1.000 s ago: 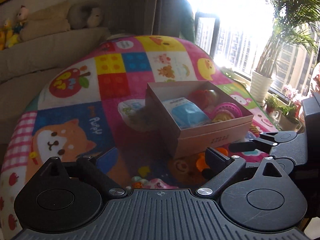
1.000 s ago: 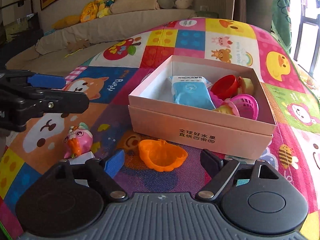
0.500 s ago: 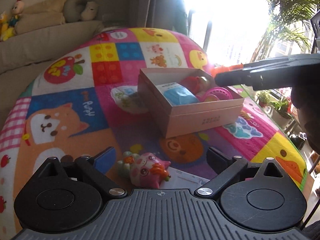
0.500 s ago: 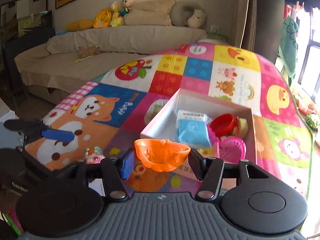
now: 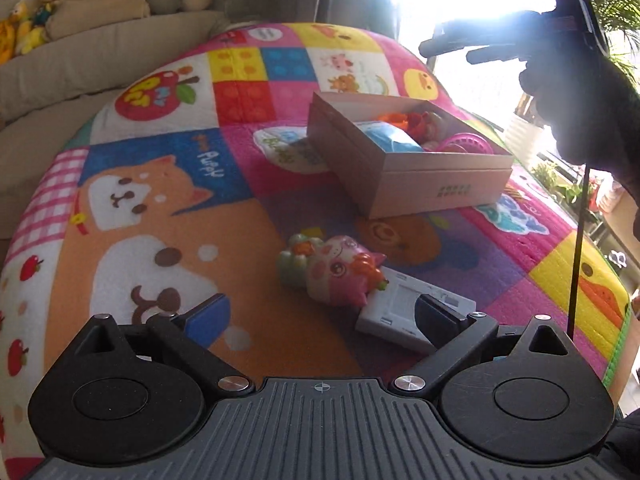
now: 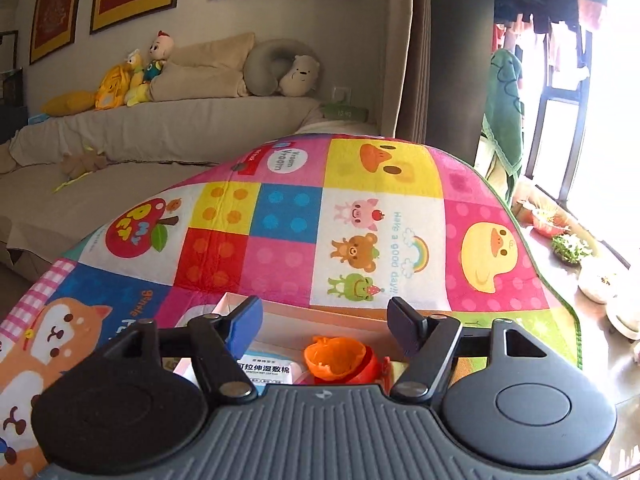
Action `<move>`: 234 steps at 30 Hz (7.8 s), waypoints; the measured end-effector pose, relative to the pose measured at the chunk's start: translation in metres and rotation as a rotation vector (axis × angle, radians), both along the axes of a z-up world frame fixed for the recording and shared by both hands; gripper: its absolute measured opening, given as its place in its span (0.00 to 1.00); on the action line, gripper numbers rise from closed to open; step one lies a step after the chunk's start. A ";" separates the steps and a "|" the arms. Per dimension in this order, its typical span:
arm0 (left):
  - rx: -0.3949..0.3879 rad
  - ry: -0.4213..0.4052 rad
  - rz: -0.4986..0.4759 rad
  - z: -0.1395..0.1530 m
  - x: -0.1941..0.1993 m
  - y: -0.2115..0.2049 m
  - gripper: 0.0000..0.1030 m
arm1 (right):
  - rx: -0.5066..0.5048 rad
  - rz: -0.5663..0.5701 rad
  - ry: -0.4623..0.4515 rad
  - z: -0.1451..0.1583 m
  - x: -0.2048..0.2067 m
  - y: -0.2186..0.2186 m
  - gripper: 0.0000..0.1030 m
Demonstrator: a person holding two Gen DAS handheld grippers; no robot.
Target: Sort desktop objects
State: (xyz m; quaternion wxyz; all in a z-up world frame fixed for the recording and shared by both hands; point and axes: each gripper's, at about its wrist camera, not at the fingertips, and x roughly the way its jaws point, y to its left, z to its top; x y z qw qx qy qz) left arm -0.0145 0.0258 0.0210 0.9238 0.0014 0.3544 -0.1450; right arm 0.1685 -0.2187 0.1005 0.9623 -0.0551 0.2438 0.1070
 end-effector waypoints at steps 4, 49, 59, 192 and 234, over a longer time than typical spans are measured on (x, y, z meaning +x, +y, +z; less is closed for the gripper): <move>0.006 -0.003 -0.015 -0.003 0.002 -0.009 0.98 | -0.015 0.071 0.008 -0.008 -0.044 0.000 0.86; -0.031 0.055 -0.204 -0.017 0.023 -0.035 1.00 | 0.034 -0.097 0.286 -0.131 -0.135 -0.044 1.00; -0.034 0.053 0.031 -0.015 0.046 -0.035 1.00 | 0.016 -0.105 0.275 -0.131 -0.136 -0.040 1.00; 0.113 0.002 0.127 -0.033 0.048 -0.068 1.00 | 0.017 -0.040 0.201 -0.135 -0.118 -0.008 1.00; 0.098 -0.003 0.126 -0.032 0.044 -0.064 1.00 | 0.018 -0.041 0.201 -0.135 -0.117 -0.008 1.00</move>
